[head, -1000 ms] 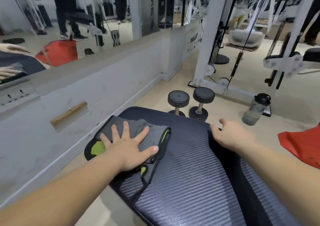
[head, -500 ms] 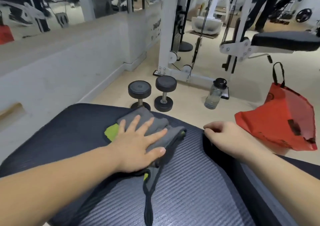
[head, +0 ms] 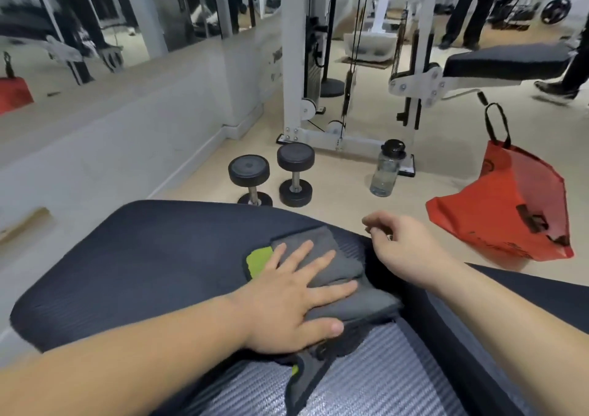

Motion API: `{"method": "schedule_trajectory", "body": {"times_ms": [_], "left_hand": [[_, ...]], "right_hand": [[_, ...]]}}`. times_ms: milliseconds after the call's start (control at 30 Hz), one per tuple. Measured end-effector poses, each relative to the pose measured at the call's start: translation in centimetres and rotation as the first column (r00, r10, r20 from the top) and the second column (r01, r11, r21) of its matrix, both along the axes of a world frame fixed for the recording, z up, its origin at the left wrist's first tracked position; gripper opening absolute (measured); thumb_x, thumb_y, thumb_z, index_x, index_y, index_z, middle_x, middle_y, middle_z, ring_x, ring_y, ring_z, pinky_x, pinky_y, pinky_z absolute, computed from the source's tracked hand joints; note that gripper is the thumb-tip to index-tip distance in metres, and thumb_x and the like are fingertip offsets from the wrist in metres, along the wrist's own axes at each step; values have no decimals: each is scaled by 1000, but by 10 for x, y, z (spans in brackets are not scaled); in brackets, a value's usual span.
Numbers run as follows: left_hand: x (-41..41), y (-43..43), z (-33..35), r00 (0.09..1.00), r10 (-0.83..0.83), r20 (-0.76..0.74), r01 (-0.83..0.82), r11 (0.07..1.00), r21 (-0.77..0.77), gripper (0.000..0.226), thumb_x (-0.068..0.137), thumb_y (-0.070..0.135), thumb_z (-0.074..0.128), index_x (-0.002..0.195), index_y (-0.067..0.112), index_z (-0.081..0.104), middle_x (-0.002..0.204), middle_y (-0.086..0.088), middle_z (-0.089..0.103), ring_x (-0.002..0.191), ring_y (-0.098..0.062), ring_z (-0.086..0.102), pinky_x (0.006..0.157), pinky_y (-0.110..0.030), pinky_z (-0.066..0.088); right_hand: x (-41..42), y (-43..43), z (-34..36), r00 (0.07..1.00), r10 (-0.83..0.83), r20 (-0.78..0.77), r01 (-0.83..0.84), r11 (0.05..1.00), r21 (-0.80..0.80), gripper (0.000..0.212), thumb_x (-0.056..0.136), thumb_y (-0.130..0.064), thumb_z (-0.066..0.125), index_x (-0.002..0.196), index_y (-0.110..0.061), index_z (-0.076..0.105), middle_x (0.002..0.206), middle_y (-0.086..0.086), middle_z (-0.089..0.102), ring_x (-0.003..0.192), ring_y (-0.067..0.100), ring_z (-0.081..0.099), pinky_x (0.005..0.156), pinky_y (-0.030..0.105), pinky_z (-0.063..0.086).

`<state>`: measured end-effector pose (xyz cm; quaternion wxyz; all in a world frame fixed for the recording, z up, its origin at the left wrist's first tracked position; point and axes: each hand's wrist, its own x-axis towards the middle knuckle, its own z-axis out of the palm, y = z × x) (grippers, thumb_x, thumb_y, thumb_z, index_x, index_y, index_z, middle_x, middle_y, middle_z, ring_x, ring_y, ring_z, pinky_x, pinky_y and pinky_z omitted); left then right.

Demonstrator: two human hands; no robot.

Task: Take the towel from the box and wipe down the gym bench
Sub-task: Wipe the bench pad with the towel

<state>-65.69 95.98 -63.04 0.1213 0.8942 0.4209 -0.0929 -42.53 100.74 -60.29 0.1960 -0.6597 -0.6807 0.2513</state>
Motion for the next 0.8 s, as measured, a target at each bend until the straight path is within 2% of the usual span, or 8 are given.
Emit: {"method": "schedule_trajectory", "body": {"times_ms": [67,133,233,333,500,633,667,800], "left_hand": [[-33,-1,4,1000,-11,-20,11,1000,3,60,94,78,16,150,67,-4,171,8,-18,155,-23,-25,124,-53,-16],[-69,6,6,957,277,-83,-277,961,17,61,90,80,11,148,68,-5,172,7,-12,158,-23,-17,126,-53,-8],[-97,-4,-1,720,690,-78,-681,724,109,69,92,78,8,153,57,-14,173,-1,-1,159,-33,-1,125,-61,5],[-84,-58,-5,791,612,11,-606,781,149,80,93,78,15,156,44,-22,173,4,7,159,-31,5,126,-57,11],[-121,-88,6,908,418,18,-416,899,135,79,91,80,23,160,44,9,171,16,12,158,-14,10,128,-44,15],[-152,-82,0,556,831,-21,-810,548,209,75,91,78,18,158,44,20,165,-9,29,148,-36,27,121,-53,26],[-144,-89,-3,530,848,-23,-825,521,220,74,92,76,17,158,43,20,163,-12,31,147,-38,28,121,-53,24],[-103,-146,-3,782,619,73,-618,756,217,70,93,73,22,158,47,21,163,-7,35,148,-35,28,123,-49,21]], "right_hand": [[-9,-5,-2,999,46,15,-46,999,-23,35,98,-22,48,127,-25,68,129,-2,72,122,21,64,109,38,48],[-22,-13,2,992,121,40,-119,991,-63,36,99,-23,46,127,-28,67,128,-3,71,122,22,63,109,42,49],[-39,-22,7,978,194,79,-187,978,-87,32,100,-27,48,125,-31,67,125,-7,71,119,19,64,108,41,49],[-52,-28,9,963,251,94,-246,967,-61,30,99,-29,50,121,-30,69,124,-8,70,114,17,65,105,39,51],[-68,-47,8,923,344,170,-354,935,30,24,98,-28,56,114,-25,74,117,-10,68,111,14,62,101,35,51],[-78,-61,8,896,395,202,-411,911,40,21,97,-35,56,106,-30,74,106,-15,66,103,12,62,96,40,53],[-82,-62,9,893,399,207,-417,908,49,22,97,-35,55,106,-30,74,105,-15,66,104,12,62,96,40,53],[-94,-69,11,887,417,200,-441,893,93,20,97,-33,56,104,-28,74,106,-14,66,103,13,63,94,37,53]]}}
